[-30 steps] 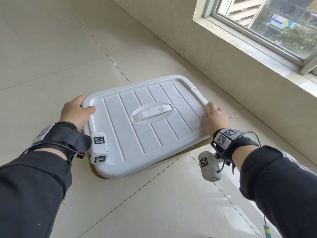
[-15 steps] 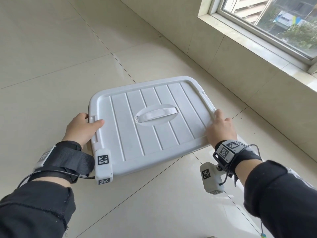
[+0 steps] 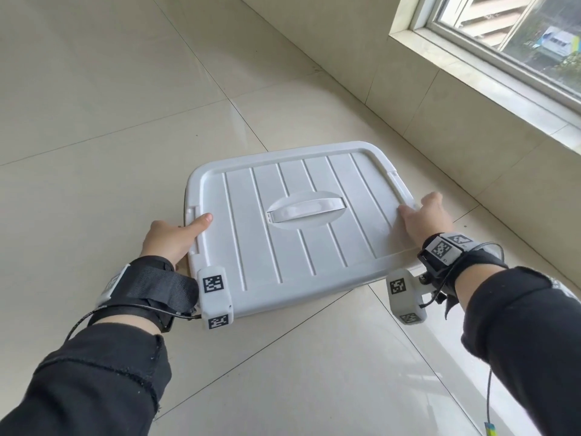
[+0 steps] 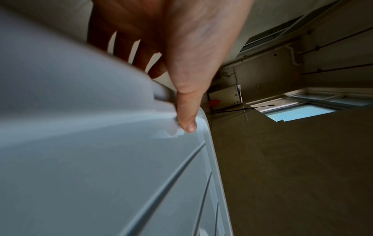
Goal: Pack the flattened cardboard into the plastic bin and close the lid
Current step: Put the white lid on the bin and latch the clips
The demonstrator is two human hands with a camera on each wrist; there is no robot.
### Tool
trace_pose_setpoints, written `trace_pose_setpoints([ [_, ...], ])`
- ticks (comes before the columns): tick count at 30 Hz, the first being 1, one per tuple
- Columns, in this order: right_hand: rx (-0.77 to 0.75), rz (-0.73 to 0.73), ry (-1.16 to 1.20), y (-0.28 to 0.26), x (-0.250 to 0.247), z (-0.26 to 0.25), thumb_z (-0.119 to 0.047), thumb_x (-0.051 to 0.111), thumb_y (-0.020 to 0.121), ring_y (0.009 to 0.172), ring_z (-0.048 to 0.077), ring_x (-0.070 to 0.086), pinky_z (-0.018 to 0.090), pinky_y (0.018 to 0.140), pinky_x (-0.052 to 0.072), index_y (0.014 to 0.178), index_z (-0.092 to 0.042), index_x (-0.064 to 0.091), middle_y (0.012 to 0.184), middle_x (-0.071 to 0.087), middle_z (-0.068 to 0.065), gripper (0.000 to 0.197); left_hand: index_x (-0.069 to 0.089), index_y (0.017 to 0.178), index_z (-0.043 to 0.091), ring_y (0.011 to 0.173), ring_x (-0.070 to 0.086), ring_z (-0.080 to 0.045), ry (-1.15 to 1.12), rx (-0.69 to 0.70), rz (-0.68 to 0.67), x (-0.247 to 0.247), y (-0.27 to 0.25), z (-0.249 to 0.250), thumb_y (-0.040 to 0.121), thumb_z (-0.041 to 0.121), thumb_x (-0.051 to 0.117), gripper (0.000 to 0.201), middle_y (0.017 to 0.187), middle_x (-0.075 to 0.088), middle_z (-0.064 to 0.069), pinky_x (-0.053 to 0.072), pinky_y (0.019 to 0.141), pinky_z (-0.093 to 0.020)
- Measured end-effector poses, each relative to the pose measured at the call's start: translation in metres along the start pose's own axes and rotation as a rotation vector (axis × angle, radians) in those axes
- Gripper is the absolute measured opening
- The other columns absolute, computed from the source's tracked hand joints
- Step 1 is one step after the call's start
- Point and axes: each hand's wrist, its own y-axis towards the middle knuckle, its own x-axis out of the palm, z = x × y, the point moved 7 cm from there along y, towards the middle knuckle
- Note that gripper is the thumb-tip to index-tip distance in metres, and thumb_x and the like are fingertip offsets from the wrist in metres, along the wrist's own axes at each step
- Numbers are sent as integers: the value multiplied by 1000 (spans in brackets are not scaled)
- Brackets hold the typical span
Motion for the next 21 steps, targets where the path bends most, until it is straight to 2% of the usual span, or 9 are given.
trace_pose_setpoints([
  [3, -1, -72, -14, 9, 6, -2, -27, 45, 94, 85, 24, 47, 30, 71, 37, 135, -7, 35, 100, 49, 9, 47, 59, 119, 3, 101, 66, -39, -8, -33, -50, 4, 9, -6, 36, 78, 69, 113, 115, 67, -17, 51, 92, -51],
  [5, -19, -132, -39, 15, 7, -6, -21, 45, 95, 86, 24, 45, 30, 73, 35, 126, -3, 44, 100, 49, 12, 36, 63, 116, 6, 100, 67, -39, -15, -24, -60, 5, 13, -7, 32, 79, 70, 111, 113, 69, -17, 51, 94, -51],
  [8, -26, -197, -73, 19, 7, -7, -20, 48, 94, 87, 25, 45, 30, 72, 31, 109, -1, 48, 117, 55, 22, 25, 65, 113, 6, 101, 67, -39, -40, -23, -51, 5, 14, -8, 31, 76, 73, 108, 112, 69, -17, 50, 94, -52],
  [11, -14, -178, -20, 19, 2, -6, -19, 52, 93, 108, 33, 50, 35, 84, 38, 131, -2, 41, 131, 50, 19, 44, 59, 119, 3, 106, 65, -42, -73, -28, 1, 3, 23, -13, 27, 75, 75, 118, 117, 68, -19, 50, 93, -56],
  [13, 0, -147, 6, 18, -1, -5, -16, 55, 92, 119, 34, 48, 34, 87, 37, 135, -1, 37, 133, 47, 19, 49, 53, 123, 2, 109, 63, -43, -78, -20, 64, 0, 14, -4, 27, 75, 78, 123, 121, 64, -18, 50, 91, -58],
  [15, -5, -142, -16, 19, -1, -4, -17, 56, 91, 108, 33, 50, 28, 77, 35, 121, 1, 47, 125, 49, 21, 37, 43, 126, 2, 115, 58, -41, -28, 9, 120, -2, 0, 7, 54, 61, 80, 100, 129, 57, -17, 50, 94, -54],
  [17, -23, -141, -42, 23, 1, -4, -18, 56, 89, 88, 27, 46, 25, 58, 32, 81, -5, 52, 104, 49, 20, 16, 40, 126, 1, 116, 56, -39, 15, 30, 178, -1, -1, 9, 72, 46, 76, 79, 131, 52, -19, 50, 95, -51],
  [19, -34, -143, -39, 25, 2, -3, -17, 56, 88, 81, 24, 43, 25, 49, 25, 62, -11, 40, 89, 47, 14, 32, 42, 125, -1, 114, 57, -39, 26, 52, 208, -1, -2, 10, 75, 44, 74, 74, 130, 53, -20, 50, 93, -49],
  [21, -48, -131, -36, 25, 0, -4, -15, 56, 88, 70, 24, 43, 26, 47, 24, 60, -13, 37, 74, 45, 7, 34, 46, 123, -3, 110, 59, -39, 29, 67, 219, -1, 2, 9, 73, 46, 74, 75, 128, 56, -21, 52, 90, -45],
])
